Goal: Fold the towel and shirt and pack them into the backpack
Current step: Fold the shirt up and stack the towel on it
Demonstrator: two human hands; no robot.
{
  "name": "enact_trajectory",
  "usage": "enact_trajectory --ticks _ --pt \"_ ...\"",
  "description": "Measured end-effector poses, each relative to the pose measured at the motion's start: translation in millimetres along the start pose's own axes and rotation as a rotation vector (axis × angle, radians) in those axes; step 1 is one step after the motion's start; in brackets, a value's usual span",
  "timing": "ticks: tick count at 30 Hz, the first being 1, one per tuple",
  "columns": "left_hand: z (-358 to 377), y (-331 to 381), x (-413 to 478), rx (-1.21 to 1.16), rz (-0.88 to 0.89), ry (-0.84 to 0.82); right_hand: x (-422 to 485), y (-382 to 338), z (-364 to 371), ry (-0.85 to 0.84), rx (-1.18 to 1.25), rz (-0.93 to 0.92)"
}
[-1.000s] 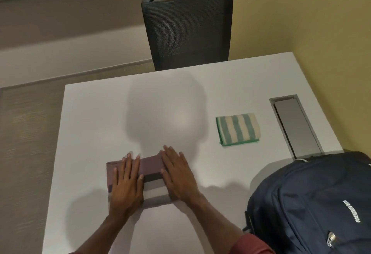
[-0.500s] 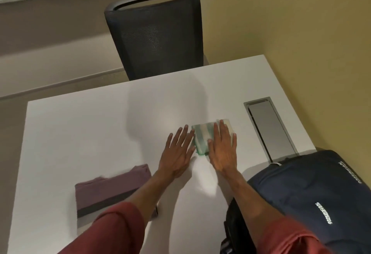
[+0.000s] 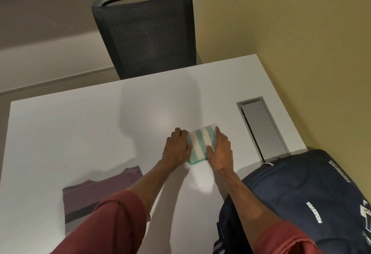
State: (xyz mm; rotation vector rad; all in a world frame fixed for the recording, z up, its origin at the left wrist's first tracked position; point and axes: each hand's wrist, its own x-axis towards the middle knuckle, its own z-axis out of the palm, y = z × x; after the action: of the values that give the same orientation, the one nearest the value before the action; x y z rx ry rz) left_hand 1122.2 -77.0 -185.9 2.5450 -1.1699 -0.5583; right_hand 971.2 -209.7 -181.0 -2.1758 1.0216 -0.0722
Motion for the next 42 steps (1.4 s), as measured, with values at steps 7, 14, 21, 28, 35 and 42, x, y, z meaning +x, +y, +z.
enact_trajectory --ticks 7,14,21,28,35,42 --pt "-2 -19 -49 -0.209 0.014 -0.037 -39 -16 9 -0.076 0.031 0.154" --pt "-14 -20 -120 -0.499 -0.058 -0.092 -89 -32 16 -0.057 0.114 0.254" --pt "-30 -37 -175 -0.651 -0.105 0.019 -148 -79 13 0.069 0.152 0.180" --pt "-49 -100 -245 -0.766 -0.332 0.242 -190 -139 63 0.006 0.159 0.083" --pt "-59 -164 -311 -0.722 -0.588 0.351 -220 -194 123 -0.166 0.183 0.012" --pt "-68 -200 -329 -0.637 -0.449 0.460 -218 -208 163 -0.217 0.150 -0.103"
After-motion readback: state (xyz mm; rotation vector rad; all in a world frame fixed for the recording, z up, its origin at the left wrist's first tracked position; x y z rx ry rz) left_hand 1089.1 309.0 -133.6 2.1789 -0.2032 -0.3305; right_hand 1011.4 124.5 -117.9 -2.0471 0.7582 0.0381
